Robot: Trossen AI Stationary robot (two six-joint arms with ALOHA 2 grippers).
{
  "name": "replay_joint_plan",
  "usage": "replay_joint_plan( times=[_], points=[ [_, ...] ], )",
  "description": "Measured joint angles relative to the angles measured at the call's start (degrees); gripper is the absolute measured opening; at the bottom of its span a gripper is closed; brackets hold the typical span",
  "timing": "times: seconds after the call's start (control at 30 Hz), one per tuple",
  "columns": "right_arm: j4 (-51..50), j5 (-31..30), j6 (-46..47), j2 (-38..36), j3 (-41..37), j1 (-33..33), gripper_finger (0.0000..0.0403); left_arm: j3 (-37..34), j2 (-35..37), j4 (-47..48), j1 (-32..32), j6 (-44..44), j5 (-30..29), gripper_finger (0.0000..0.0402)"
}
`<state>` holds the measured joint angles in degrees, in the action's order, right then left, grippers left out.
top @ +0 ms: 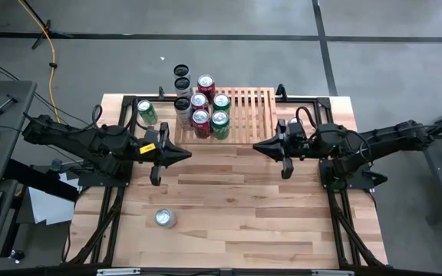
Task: Place canned beverage on shelf
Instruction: Put the green soda can on the shelf aligned with the other green soda cans
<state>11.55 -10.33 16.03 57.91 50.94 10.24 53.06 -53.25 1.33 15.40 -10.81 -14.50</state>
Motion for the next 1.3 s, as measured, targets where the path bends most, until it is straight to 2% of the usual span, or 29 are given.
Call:
replay_joint_plan(
  times=[0.2, 0.8, 0.93, 1.07, 1.3],
  points=[
    [-0.02, 0.00, 0.00, 0.00, 0.00, 0.00, 0.0000, 0.00, 0.00, -0.82, 0.00, 1.09, -0.02, 0.0006],
    [-0.08, 0.00, 0.00, 0.00, 0.00, 0.00, 0.0000, 0.00, 0.00, -0.78, 0.00, 1.46, -0.04, 0.0062],
    [-0.10, -0.01, -1.34, 0.00, 0.00, 0.00, 0.0000, 0.00, 0.00, -0.64, 0.00, 3.25, -1.51, 0.0073],
    [-0.46, 0.00, -3.02, 0.00, 0.00, 0.00, 0.0000, 0.00, 0.00, -0.67, 0.00, 3.97, -2.59, 0.0106],
    [-1.57, 0.00, -3.04, 0.00, 0.02, 0.00, 0.0000, 0.00, 0.00, -0.67, 0.01, 4.52, -3.34, 0.0205]
  ],
)
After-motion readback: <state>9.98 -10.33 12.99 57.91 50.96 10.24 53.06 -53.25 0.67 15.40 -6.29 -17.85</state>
